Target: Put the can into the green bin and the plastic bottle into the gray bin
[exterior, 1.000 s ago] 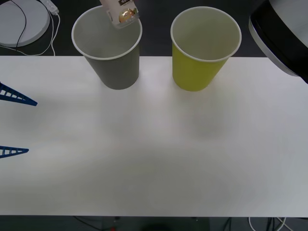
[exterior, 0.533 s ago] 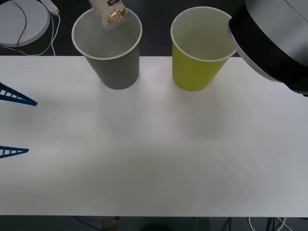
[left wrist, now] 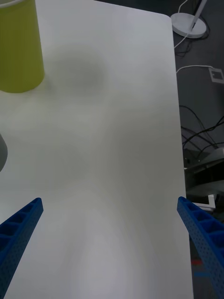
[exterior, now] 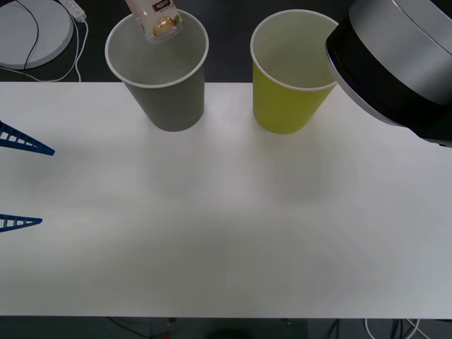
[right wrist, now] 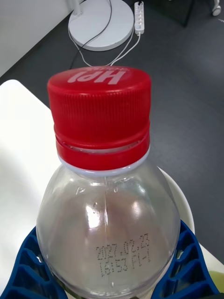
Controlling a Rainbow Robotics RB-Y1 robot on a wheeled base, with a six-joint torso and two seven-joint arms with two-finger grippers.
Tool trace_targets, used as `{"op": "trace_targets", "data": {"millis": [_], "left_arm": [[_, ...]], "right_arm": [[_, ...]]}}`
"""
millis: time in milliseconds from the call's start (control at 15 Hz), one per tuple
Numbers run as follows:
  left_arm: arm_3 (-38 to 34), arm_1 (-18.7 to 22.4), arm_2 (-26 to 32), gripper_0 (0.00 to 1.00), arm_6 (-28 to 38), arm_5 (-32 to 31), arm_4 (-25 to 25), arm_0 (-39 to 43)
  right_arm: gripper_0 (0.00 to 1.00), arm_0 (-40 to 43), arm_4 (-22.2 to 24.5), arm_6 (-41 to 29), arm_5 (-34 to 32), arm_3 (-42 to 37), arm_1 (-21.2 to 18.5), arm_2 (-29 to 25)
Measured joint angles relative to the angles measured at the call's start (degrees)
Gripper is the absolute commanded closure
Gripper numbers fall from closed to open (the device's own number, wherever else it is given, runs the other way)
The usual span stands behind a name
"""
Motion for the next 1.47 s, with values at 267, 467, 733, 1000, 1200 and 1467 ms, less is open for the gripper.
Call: {"op": "trace_targets", "data": {"millis": [267, 467, 733, 1000, 1200, 1467], "left_arm": [[0.0, 0.0, 0.0, 0.0, 0.0, 0.0, 0.0, 0.0], [0.0, 0.0, 0.0, 0.0, 0.0, 0.0, 0.0, 0.0], [0.0, 0.0, 0.0, 0.0, 0.0, 0.0, 0.0, 0.0], [0.0, 0.0, 0.0, 0.0, 0.0, 0.0, 0.0, 0.0], [0.0, 0.0, 0.0, 0.0, 0.0, 0.0, 0.0, 0.0], [0.0, 0.0, 0.0, 0.0, 0.0, 0.0, 0.0, 0.0]], "right_arm": [[0.0, 0.03, -0.23, 0.06, -0.01, 0.0, 0.0, 1.14], [0.0, 0.03, -0.82, 0.07, 0.6, 0.0, 0.0, 1.74], [0.0, 0.04, -1.12, 0.07, 0.59, 0.07, 0.02, 1.87], [0.0, 0.04, -1.46, 0.06, 0.61, 0.43, 0.01, 1.99], [0.0, 0.04, -1.55, 0.07, 0.61, 0.66, 0.01, 1.99], [0.0, 0.13, -2.23, 0.69, 0.61, 0.75, -0.56, 1.99]]}}
